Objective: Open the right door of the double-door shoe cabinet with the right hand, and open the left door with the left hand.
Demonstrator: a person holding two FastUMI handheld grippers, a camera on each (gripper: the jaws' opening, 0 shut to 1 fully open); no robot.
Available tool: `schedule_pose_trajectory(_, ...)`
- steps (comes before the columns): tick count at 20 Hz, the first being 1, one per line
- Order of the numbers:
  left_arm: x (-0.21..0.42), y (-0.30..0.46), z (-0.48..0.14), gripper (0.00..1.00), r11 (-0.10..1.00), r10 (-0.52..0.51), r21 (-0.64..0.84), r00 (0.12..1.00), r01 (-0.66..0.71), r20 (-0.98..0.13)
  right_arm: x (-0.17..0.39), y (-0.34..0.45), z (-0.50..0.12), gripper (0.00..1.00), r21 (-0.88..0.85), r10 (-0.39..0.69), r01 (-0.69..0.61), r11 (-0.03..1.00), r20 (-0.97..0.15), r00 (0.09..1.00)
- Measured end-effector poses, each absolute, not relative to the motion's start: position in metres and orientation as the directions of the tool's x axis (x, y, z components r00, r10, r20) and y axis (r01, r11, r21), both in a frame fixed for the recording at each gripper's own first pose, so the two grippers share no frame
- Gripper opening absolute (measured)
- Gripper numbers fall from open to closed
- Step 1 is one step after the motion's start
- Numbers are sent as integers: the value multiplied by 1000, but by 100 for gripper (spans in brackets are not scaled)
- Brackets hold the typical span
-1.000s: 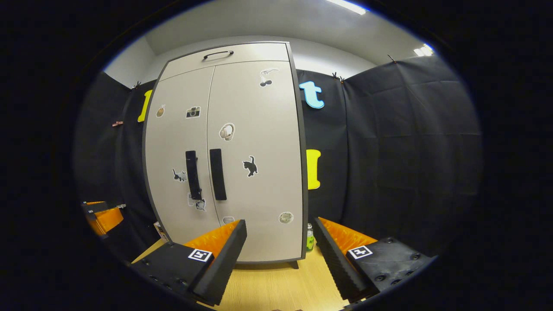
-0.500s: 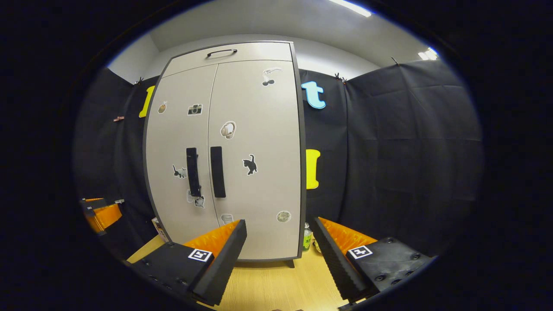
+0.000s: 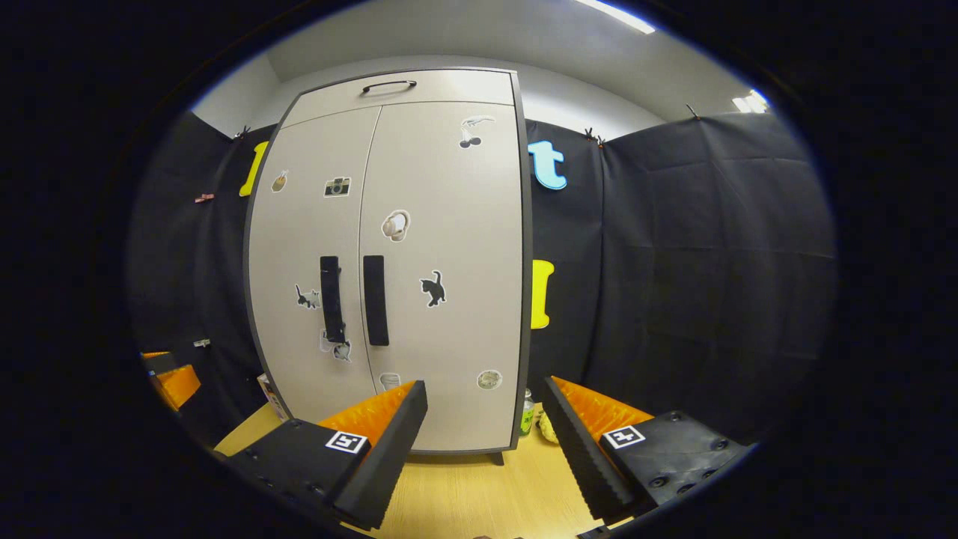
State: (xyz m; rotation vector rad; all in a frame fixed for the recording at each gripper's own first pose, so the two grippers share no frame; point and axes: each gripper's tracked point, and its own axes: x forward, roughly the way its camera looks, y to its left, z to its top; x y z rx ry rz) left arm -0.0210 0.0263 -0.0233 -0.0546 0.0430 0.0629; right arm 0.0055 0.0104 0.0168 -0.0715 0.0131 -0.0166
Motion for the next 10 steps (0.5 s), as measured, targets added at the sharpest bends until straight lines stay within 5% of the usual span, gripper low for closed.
schedule_pose_trajectory(10, -35, 65, -35, 95, 987, 136, -71, 987, -142, -82, 53, 81, 55, 98, -28, 98, -99, 995, -22, 995)
